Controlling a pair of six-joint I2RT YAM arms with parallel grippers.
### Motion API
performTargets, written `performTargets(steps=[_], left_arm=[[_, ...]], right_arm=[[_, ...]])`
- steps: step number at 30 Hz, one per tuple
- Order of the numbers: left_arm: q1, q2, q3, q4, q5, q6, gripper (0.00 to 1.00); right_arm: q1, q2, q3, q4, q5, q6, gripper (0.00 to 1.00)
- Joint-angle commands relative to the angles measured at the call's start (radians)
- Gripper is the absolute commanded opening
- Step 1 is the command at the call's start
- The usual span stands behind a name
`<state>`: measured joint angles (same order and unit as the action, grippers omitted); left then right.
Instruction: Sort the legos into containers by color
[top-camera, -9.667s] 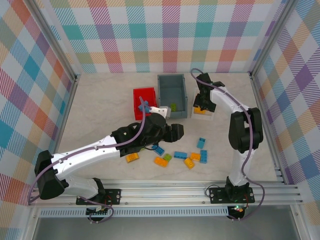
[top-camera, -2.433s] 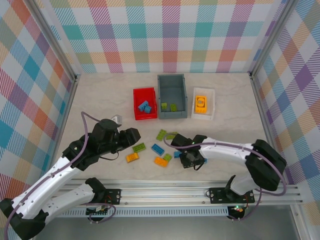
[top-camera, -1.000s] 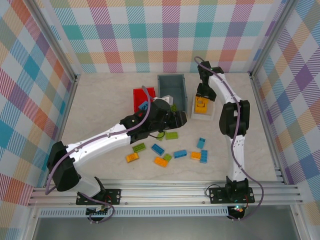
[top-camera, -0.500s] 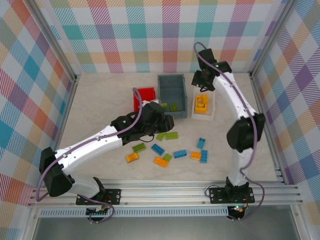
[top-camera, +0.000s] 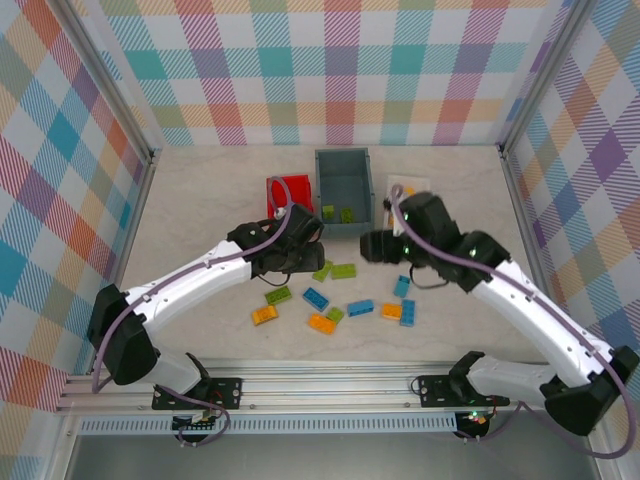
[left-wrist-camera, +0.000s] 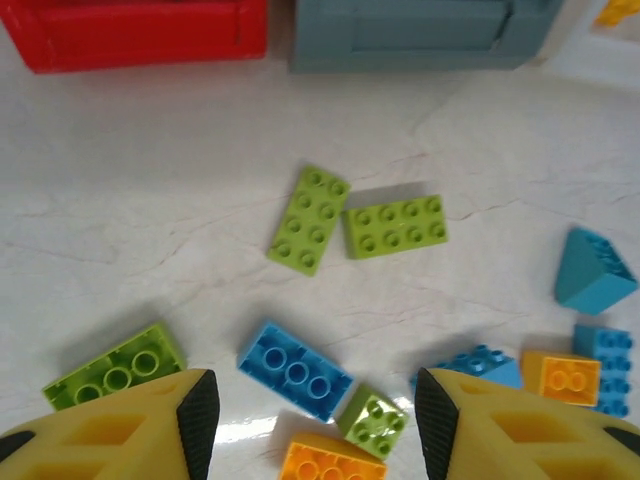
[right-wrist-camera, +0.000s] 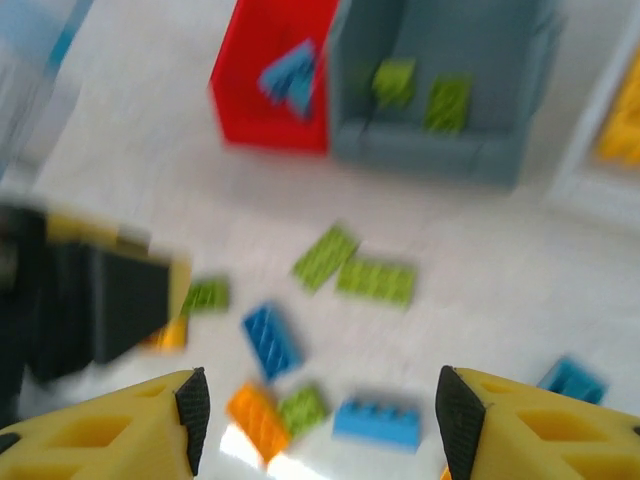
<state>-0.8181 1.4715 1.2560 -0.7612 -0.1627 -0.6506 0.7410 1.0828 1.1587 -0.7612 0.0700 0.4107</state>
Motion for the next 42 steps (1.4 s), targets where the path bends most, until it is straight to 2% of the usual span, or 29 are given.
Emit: performTargets(steps=[1,5,8,11,13,15,19,24,26,30,33,37,42], left_arm=[[0.004,0.028,-0.043,-0.027,0.053,-0.078,0.57],[-0.051,0.085,-0.095,0.043,0.05,-0.302,0.61],[-0.072,0.158,-0.096,0.063,0.049,-0.461,0.62],[-0.079,0.195,-0.127,0.118,0.053,-0.579,0.66],[-0.079,0.21,-0.136,0.134,0.032,-0.612,0.67],[-0.075,0.232,-0.122,0.122,0.009,-0.614,0.68],[-0.069,0.288,-0.109,0.134,0.037,-0.62,0.68],[-0.066,0.329,-0.122,0.172,0.052,-0.638,0.62],[-0.065,0.339,-0.125,0.193,0.054,-0.638,0.55],[-0.064,0.343,-0.12,0.211,0.034,-0.634,0.33],[-0.064,0.331,-0.096,0.181,-0.001,-0.616,0.23],[-0.054,0.264,-0.045,0.088,-0.08,-0.561,0.23],[0.029,0.17,0.081,-0.06,-0.174,-0.395,0.24]], right_arm=[[0.098,-0.077,-0.095,-0.025,-0.043,0.062,0.64],[0.22,-0.132,-0.175,-0.017,-0.027,0.131,0.66],[0.281,-0.138,-0.215,0.014,-0.045,0.124,0.69],[0.324,-0.152,-0.245,0.058,-0.074,0.105,0.74],[0.341,-0.17,-0.256,0.075,-0.076,0.107,0.77],[0.345,-0.182,-0.26,0.082,-0.073,0.111,0.78],[0.344,-0.185,-0.26,0.077,-0.058,0.12,0.78],[0.344,-0.171,-0.261,0.078,-0.048,0.126,0.78],[0.344,-0.171,-0.264,0.082,-0.043,0.13,0.78],[0.345,-0.167,-0.267,0.089,-0.041,0.136,0.77],[0.344,-0.165,-0.267,0.092,-0.042,0.137,0.76],[0.345,-0.175,-0.251,0.098,-0.021,0.13,0.76],[0.345,-0.183,-0.222,0.191,0.031,0.094,0.76]])
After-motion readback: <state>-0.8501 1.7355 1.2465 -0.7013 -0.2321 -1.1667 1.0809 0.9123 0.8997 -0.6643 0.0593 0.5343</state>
